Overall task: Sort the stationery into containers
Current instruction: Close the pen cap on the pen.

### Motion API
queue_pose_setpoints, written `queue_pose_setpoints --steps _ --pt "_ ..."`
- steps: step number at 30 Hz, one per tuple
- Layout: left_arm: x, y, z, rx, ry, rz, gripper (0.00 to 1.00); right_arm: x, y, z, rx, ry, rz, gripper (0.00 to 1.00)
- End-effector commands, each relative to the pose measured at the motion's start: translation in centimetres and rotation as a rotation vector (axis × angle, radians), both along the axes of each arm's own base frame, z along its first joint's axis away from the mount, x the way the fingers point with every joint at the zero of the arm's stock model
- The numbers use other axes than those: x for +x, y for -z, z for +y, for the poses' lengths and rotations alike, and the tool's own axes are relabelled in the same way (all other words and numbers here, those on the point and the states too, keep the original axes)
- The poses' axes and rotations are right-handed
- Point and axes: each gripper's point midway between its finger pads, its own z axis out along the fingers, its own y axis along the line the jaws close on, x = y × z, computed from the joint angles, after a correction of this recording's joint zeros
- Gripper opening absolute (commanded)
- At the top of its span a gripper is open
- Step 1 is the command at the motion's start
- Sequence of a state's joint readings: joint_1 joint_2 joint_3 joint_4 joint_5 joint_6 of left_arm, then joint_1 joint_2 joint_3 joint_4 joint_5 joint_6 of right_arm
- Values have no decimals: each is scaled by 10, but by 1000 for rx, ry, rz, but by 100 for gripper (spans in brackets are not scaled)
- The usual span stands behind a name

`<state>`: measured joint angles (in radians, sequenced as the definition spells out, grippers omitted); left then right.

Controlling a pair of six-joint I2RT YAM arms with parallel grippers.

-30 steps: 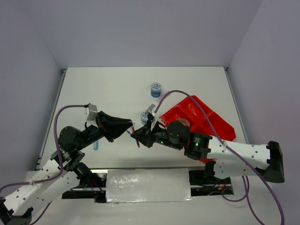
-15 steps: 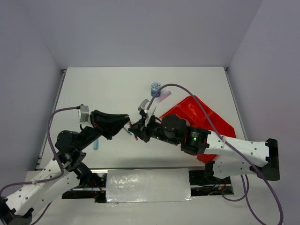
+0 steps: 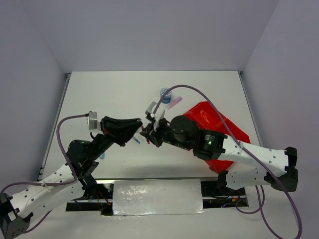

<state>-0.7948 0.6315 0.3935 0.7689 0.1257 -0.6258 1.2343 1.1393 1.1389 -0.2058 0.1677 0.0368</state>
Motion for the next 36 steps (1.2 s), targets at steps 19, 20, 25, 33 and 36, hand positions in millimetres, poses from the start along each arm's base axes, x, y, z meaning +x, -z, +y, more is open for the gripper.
queue_pose_setpoints --steps 19,20,25,33,36 --pt "5 142 33 448 -208 514 6 -42 -135 -8 510 -196 -123 0" --pt "4 137 34 453 -211 502 11 -42 -128 -7 495 -199 -106 0" --pt "0 95 38 400 -198 416 48 -41 -86 -3 423 -181 -23 0" --pt "-7 11 42 299 -181 254 79 -44 -37 9 351 -178 84 0" --pt "-11 -2 38 286 -149 216 73 -44 -26 10 337 -174 105 0"
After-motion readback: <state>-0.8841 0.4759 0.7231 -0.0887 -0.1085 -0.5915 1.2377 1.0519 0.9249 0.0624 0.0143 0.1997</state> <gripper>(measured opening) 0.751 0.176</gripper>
